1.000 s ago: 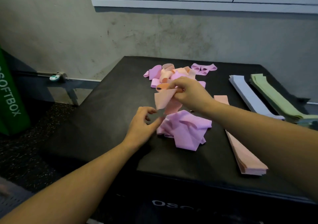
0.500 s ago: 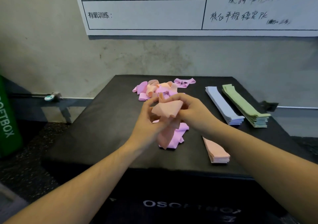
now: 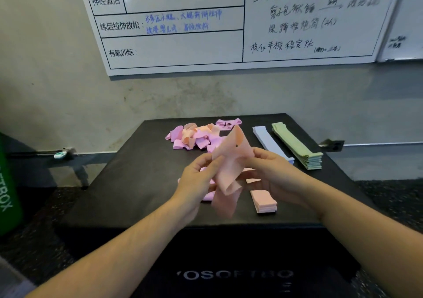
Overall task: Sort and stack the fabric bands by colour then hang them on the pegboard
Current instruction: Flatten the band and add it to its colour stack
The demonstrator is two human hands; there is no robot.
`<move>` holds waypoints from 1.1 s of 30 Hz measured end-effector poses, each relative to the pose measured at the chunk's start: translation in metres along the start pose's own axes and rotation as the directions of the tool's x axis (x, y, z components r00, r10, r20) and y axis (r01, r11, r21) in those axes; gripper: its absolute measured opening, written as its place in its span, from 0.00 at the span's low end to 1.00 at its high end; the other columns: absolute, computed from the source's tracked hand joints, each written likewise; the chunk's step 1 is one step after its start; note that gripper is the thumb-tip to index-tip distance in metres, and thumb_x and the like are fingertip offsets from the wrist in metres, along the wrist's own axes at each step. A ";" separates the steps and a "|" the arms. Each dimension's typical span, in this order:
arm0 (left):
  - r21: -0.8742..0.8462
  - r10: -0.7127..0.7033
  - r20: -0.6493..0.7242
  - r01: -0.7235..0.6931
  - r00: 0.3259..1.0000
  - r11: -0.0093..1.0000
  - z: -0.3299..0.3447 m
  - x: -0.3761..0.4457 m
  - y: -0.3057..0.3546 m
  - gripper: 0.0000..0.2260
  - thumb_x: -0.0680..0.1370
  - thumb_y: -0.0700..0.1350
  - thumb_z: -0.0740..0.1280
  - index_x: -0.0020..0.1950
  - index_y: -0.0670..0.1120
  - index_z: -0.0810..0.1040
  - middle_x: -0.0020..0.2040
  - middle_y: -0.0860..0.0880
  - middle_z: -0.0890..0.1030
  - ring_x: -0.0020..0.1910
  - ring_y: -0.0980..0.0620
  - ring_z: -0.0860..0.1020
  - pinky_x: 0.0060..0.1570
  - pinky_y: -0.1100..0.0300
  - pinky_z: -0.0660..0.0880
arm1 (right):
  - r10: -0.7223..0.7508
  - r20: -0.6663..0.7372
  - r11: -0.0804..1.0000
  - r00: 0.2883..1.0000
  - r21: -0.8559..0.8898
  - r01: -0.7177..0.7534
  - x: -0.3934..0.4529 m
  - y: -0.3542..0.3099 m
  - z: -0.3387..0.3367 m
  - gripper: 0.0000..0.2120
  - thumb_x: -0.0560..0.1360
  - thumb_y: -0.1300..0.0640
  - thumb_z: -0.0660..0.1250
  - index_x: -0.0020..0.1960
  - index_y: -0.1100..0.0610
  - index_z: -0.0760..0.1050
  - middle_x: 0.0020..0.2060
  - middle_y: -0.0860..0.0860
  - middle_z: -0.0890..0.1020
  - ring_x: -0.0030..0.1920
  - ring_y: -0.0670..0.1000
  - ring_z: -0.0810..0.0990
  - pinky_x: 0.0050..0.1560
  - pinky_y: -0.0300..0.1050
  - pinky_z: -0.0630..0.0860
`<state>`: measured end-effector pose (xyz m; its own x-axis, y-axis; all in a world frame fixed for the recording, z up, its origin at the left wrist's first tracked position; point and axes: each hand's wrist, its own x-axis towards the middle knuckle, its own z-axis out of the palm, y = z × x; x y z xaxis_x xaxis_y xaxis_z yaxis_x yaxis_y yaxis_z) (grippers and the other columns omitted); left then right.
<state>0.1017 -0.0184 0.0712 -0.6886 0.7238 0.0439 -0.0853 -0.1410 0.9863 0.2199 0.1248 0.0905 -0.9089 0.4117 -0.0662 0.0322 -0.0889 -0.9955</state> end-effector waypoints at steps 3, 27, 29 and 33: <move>-0.120 -0.056 0.027 0.059 0.998 0.991 0.006 -0.008 0.005 0.06 0.80 0.48 0.69 0.54 0.47 0.80 0.49 0.48 0.85 0.44 0.50 0.81 0.37 0.58 0.77 | -0.015 -0.042 0.998 0.999 0.054 0.017 -0.012 -0.001 -0.007 0.05 0.74 0.55 0.75 0.48 0.55 0.81 0.51 0.58 0.84 0.51 0.57 0.83 0.51 0.53 0.80; 0.050 -0.045 0.153 0.038 0.987 0.998 0.026 -0.054 0.040 0.12 0.80 0.52 0.69 0.58 0.45 0.79 0.56 0.41 0.84 0.52 0.46 0.81 0.50 0.51 0.75 | -0.049 -0.024 0.967 0.999 -0.252 0.042 -0.083 -0.030 0.005 0.20 0.75 0.44 0.72 0.65 0.34 0.73 0.53 0.43 0.84 0.54 0.47 0.84 0.57 0.45 0.79; 0.057 -0.037 0.178 0.028 0.983 0.998 0.029 -0.058 0.041 0.13 0.78 0.53 0.70 0.58 0.47 0.80 0.56 0.44 0.85 0.51 0.50 0.82 0.48 0.56 0.76 | -0.184 -0.032 0.922 0.982 -0.351 0.161 -0.084 -0.032 0.008 0.19 0.78 0.54 0.71 0.66 0.39 0.76 0.55 0.44 0.84 0.52 0.42 0.83 0.52 0.36 0.77; 0.054 -0.013 0.190 0.003 0.982 0.999 0.033 -0.063 0.045 0.15 0.79 0.53 0.70 0.61 0.46 0.80 0.54 0.46 0.86 0.50 0.53 0.83 0.48 0.58 0.77 | -0.373 -0.086 0.894 0.924 -0.298 0.334 -0.085 -0.036 0.017 0.06 0.77 0.60 0.72 0.54 0.57 0.84 0.45 0.56 0.87 0.45 0.42 0.85 0.47 0.31 0.76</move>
<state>0.1648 -0.0482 0.1176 -0.5381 0.8408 0.0601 -0.0486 -0.1021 0.9936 0.2886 0.0775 0.1327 -0.8159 0.4914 0.3048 -0.1508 0.3280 -0.9326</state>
